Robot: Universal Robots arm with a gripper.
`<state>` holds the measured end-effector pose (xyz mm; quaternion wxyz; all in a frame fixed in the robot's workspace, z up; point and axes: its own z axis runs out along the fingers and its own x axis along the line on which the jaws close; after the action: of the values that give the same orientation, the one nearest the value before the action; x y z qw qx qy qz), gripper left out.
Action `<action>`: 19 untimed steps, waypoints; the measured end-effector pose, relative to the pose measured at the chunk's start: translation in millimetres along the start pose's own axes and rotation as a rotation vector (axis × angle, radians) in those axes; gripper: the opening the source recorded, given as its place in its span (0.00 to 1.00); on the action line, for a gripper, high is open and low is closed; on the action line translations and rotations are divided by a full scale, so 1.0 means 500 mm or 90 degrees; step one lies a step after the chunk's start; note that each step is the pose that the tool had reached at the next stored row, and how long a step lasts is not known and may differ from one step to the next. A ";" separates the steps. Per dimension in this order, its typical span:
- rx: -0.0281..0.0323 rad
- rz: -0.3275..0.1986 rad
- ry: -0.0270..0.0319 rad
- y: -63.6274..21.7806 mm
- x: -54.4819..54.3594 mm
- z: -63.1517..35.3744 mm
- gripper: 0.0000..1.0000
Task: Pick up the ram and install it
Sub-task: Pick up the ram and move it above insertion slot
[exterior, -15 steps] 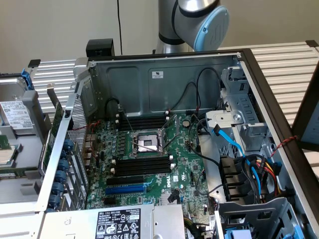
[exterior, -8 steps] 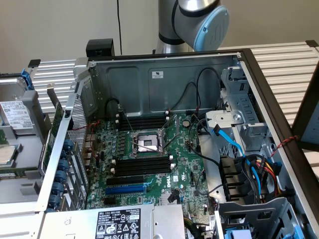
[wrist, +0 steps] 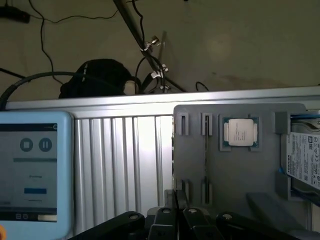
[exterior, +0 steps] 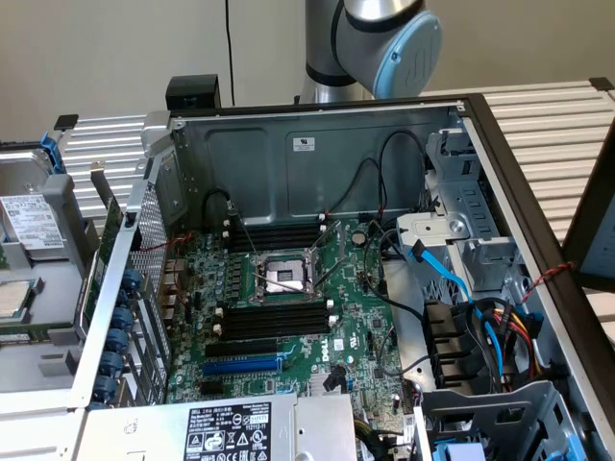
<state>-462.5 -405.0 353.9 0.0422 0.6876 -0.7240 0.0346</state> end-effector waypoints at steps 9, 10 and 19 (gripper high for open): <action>0.0006 0.000 0.0123 0.000 0.004 -0.035 0.12; 0.0006 0.000 0.0139 0.000 0.004 -0.039 0.12; 0.0017 0.000 0.0332 0.001 0.007 -0.065 0.12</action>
<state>-462.5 -404.9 386.5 0.0601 0.6863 -0.7229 0.0535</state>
